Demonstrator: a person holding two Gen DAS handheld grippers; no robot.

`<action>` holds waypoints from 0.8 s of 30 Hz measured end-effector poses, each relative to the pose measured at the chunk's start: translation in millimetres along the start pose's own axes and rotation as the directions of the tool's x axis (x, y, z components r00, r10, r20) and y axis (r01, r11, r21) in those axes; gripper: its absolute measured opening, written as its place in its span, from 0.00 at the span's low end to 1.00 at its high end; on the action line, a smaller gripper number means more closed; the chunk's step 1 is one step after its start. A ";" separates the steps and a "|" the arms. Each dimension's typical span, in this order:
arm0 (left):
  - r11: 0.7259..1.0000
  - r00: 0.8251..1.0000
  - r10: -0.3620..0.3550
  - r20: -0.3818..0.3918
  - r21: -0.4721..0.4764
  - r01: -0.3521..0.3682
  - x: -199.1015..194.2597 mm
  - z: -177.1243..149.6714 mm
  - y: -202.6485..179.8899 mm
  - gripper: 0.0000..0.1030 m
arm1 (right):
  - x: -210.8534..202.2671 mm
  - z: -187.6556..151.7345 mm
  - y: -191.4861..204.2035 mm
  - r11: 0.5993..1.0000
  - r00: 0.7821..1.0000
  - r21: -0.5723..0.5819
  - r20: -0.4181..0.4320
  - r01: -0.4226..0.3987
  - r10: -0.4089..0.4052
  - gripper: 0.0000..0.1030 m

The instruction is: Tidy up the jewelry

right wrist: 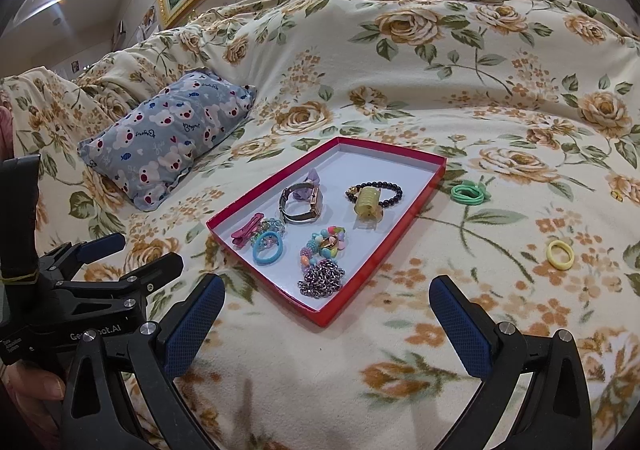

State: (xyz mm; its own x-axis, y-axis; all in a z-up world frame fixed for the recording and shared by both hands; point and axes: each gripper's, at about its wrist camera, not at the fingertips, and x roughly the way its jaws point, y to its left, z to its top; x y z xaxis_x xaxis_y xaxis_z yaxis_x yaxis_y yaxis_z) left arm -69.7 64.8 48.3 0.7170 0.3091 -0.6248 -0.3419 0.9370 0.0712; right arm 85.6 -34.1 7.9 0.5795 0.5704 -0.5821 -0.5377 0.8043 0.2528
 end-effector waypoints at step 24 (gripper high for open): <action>1.000 1.000 -0.004 -0.004 0.002 0.004 3.2 0.1 -1.4 0.99 | 1.2 -0.1 5.1 1.000 1.000 0.001 0.002 -0.003 0.003 1.00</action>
State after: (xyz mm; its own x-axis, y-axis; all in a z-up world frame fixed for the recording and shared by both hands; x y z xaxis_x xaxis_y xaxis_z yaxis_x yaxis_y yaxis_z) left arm -66.8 64.5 46.3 0.7158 0.3045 -0.6284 -0.3377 0.9386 0.0700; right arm 83.5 -29.3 8.4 0.5792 0.5731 -0.5798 -0.5391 0.8027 0.2549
